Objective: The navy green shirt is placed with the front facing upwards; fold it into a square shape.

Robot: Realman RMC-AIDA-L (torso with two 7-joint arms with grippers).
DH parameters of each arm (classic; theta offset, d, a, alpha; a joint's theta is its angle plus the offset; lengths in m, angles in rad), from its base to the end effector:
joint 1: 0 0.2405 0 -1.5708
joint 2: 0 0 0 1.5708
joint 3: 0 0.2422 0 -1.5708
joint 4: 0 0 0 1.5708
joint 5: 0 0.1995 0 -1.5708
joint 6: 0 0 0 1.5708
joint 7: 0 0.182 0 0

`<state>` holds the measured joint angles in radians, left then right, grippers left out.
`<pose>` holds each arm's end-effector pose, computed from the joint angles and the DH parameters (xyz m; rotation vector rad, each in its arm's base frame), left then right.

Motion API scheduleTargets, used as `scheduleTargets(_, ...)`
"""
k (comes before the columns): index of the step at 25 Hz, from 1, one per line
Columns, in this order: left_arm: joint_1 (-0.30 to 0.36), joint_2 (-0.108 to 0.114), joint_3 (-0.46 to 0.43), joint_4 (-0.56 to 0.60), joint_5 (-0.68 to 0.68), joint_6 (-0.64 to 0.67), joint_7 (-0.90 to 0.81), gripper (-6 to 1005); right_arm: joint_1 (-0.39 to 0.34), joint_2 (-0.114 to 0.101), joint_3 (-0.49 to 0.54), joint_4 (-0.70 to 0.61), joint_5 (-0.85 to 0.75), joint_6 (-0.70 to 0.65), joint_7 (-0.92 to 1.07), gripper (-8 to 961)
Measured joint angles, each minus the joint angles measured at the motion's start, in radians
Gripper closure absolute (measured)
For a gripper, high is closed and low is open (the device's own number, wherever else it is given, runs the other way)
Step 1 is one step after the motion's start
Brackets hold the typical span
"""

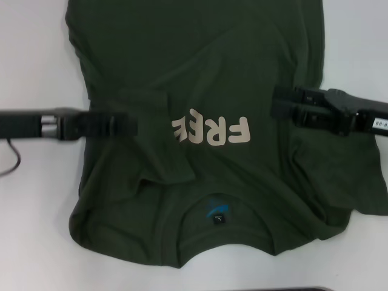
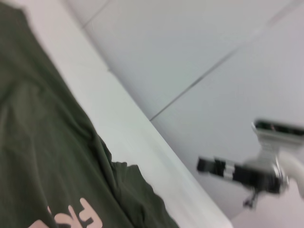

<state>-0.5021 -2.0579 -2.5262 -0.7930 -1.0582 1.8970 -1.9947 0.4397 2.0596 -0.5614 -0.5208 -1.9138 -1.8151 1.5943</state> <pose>-0.2187 0.2872 0.0057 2.6486 1.3251 0.7682 0.2307 0.2793 -0.0093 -2.6261 1.1180 1.1753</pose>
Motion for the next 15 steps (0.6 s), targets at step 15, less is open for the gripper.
scheduleTargets(15,0.168,-0.027,-0.025,0.011,-0.01,0.032,0.326,384,-0.006,-0.109,0.012,-0.181,-0.138,-0.046,0.418,70)
